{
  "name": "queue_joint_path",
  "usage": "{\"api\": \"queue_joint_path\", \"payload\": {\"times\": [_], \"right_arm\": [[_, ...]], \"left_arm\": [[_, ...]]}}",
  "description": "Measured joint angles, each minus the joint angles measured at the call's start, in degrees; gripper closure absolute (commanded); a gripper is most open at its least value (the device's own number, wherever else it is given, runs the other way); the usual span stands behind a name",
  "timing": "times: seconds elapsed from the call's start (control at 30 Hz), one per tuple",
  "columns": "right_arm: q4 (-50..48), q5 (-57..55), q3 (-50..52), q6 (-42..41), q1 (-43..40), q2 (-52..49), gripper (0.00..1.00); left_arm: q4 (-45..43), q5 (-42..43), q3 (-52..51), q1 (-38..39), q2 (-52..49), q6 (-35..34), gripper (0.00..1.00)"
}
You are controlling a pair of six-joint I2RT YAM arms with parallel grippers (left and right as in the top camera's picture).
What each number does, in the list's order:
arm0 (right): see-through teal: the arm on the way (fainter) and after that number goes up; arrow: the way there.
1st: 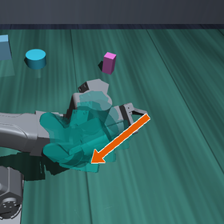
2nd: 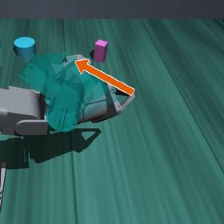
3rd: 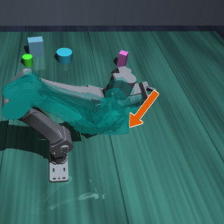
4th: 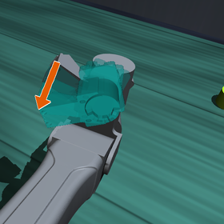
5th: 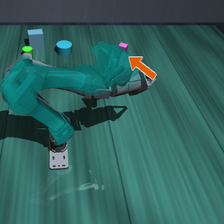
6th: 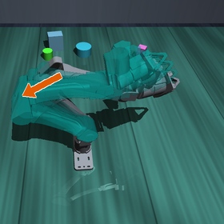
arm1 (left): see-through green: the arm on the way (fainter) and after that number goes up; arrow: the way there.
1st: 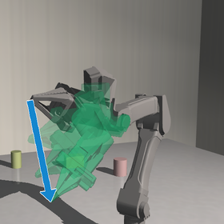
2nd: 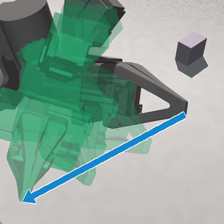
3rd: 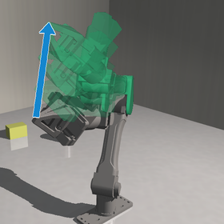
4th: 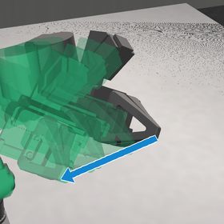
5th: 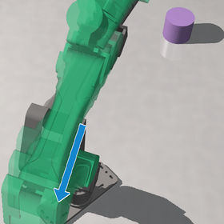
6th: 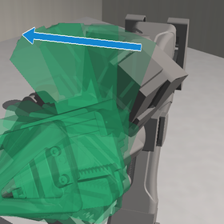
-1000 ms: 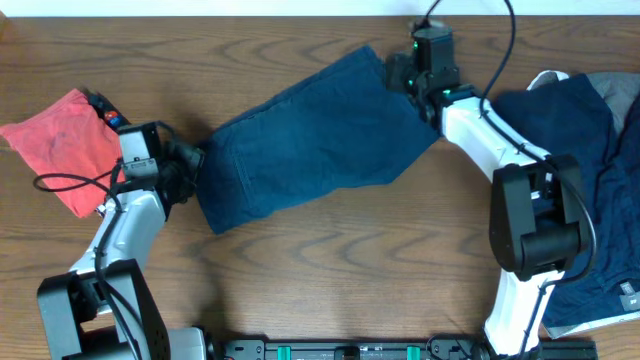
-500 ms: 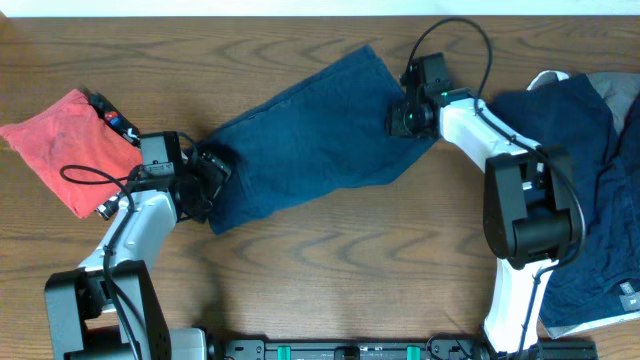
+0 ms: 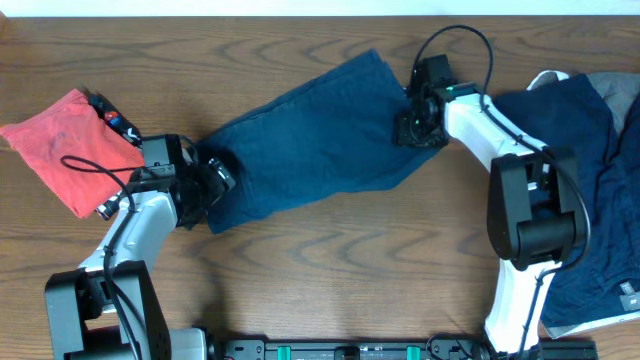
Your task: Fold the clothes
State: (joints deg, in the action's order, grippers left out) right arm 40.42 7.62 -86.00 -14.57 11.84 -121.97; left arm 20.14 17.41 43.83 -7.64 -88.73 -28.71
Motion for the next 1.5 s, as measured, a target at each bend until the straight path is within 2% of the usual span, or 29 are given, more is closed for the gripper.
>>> {"api": "queue_joint_path", "payload": {"times": [0.17,0.37,0.53,0.7,0.77,0.8,0.93,0.97,1.1,1.27,1.5], "right_arm": [[2.49,-2.10,1.03,-0.59,-1.62,2.14,0.40],[4.39,-4.94,1.25,-1.01,-2.71,9.99,0.39],[6.40,-5.09,1.25,-1.14,-2.71,15.15,0.39],[9.18,-4.24,1.25,-1.05,-2.62,16.41,0.39],[10.43,-2.71,1.27,-0.28,-2.45,16.48,0.43],[10.99,-1.60,1.27,0.33,-2.23,16.48,0.50],[11.19,3.23,1.31,2.86,-0.74,16.48,0.88],[11.21,4.11,1.31,3.63,-0.31,16.48,0.92],[11.23,7.69,1.33,5.81,2.40,16.48,0.97],[11.08,9.88,1.73,7.89,8.33,16.46,0.99],[6.69,14.69,8.20,9.20,18.73,15.54,0.98]], "left_arm": [[0.33,-0.07,-0.04,-0.02,-0.04,5.07,0.02],[-2.95,0.04,-0.04,0.00,-2.49,8.57,0.01],[-4.76,0.76,0.46,0.02,-4.13,9.66,0.25],[-5.09,1.90,1.77,0.42,-6.75,10.38,0.68],[-4.50,2.40,1.97,0.59,-7.39,10.43,0.94],[-3.69,2.75,2.01,0.63,-7.58,10.49,0.94],[2.49,4.24,3.04,0.70,-7.39,10.51,0.94],[5.73,4.52,3.43,0.74,-7.10,10.51,0.94],[19.34,4.11,4.37,0.96,-5.49,10.60,0.94],[33.90,3.52,8.50,1.01,-0.33,10.56,0.94],[40.98,3.39,14.62,1.01,9.70,10.56,0.94]]}}
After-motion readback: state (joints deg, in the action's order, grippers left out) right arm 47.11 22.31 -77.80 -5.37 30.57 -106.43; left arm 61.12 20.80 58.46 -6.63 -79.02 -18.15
